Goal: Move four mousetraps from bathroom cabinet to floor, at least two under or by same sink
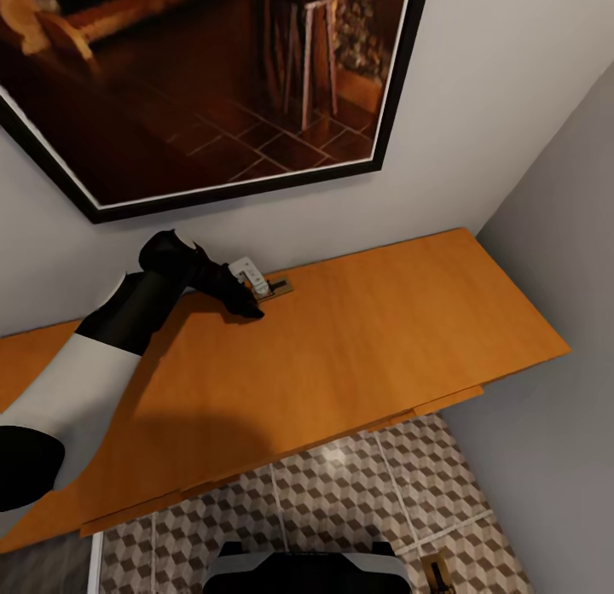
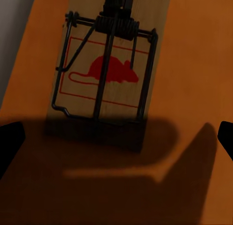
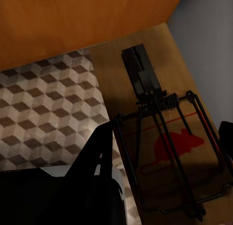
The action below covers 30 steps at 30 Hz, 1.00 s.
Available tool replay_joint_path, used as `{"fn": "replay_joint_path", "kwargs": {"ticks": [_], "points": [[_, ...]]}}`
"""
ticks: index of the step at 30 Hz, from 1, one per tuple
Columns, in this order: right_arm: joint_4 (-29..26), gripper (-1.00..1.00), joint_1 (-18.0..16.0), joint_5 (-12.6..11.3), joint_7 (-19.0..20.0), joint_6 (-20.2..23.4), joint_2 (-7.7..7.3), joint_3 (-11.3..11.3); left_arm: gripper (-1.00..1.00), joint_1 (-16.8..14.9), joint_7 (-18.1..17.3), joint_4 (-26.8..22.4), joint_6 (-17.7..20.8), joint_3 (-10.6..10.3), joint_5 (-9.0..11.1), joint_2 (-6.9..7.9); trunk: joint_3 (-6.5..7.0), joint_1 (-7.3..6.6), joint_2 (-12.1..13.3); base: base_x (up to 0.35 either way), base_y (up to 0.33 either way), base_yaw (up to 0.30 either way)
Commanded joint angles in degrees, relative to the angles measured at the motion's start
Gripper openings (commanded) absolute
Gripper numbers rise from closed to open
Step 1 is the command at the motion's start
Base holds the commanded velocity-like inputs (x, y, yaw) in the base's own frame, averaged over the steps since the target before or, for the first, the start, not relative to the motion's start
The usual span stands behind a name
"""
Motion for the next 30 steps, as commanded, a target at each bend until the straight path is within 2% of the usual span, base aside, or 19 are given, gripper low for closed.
{"fn": "replay_joint_path", "kwargs": {"ticks": [1, 9, 30], "points": [[0.0, -1.00, 0.0, -0.4, -0.2, -0.2, 0.02, 0.5, 1.00, 0.0, -0.4, 0.1, 0.6, -0.1, -0.3, 0.03, -0.17, 0.05, -0.1, 0.000, 0.000, 0.000], [0.0, -1.00, 0.0, -0.4, -0.2, -0.2, 0.05, 0.5, 1.00, 0.0, -0.4, 0.1, 0.6, -0.1, -0.3, 0.03, -0.67, 0.05, -0.1, 0.000, 0.000, 0.000], [0.0, -1.00, 0.0, -0.4, -0.3, -0.2, 0.09, 0.5, 1.00, 0.0, -0.5, 0.2, 0.7, -0.1, -0.3, 0.03, -0.72, 0.05, -0.1, 0.000, 0.000, 0.000]]}}
